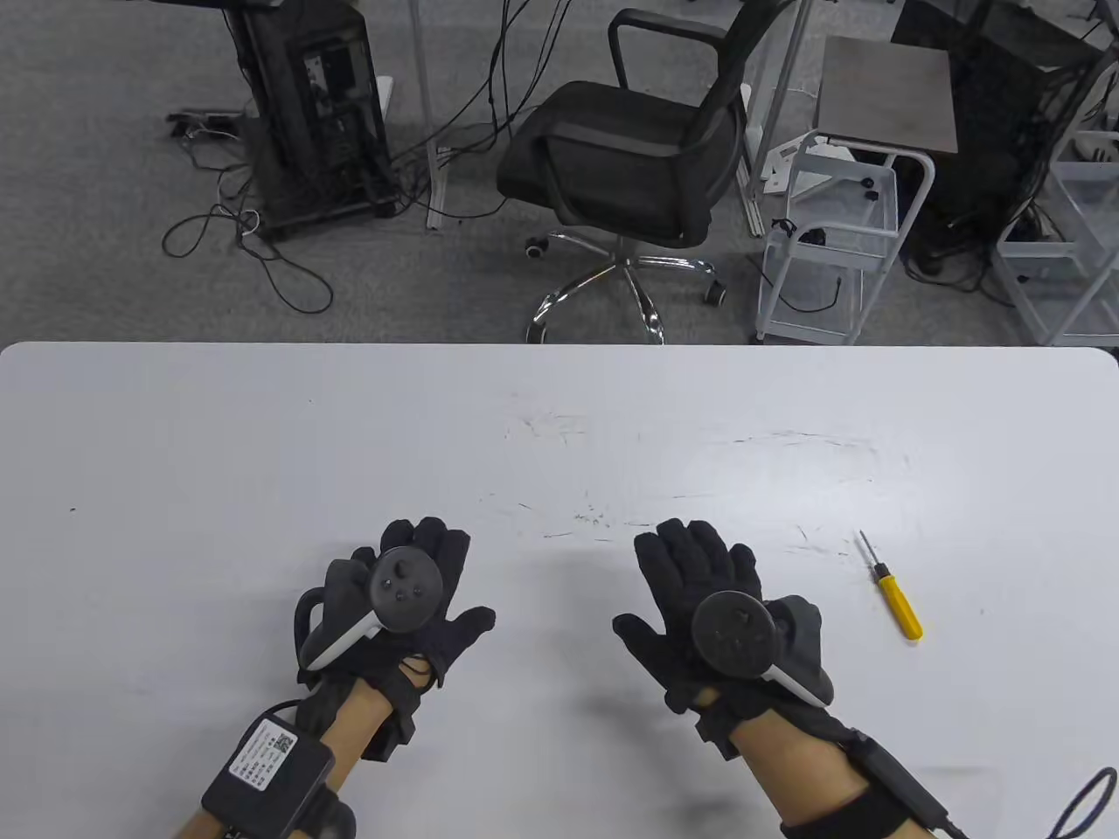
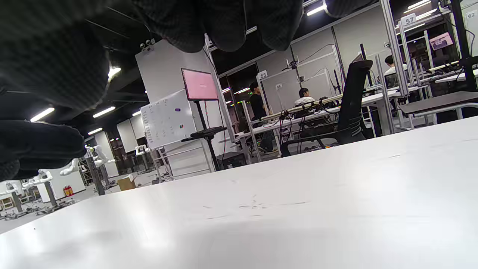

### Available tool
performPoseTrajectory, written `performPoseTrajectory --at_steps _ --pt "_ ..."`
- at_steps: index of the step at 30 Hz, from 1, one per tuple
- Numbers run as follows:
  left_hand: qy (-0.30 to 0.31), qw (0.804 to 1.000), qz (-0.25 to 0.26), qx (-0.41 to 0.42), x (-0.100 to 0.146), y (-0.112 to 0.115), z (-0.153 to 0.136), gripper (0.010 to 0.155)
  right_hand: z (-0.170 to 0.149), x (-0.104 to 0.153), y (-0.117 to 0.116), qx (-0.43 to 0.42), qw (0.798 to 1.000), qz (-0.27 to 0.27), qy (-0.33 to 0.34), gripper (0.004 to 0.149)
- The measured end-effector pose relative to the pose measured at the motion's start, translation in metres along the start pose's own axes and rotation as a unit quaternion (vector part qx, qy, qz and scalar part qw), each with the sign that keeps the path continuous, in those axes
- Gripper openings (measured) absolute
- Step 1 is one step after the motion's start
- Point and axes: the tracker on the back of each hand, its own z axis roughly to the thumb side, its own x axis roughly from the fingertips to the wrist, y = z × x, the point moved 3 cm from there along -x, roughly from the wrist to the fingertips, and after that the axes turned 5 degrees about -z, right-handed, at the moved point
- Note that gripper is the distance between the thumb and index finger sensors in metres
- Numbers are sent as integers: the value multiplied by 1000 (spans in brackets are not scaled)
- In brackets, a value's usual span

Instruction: Separate screwdriver from screwdriver handle

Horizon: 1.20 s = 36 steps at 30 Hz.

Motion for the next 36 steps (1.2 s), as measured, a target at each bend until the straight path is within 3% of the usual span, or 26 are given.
performPoseTrajectory --at_steps 28,36 --pt "0 1000 -5 -9 0 2 4 88 -4 -1 -3 4 1000 13 -11 82" --pt "-1 1000 -6 -11 0 3 4 88 -20 -3 -4 6 999 13 -38 81"
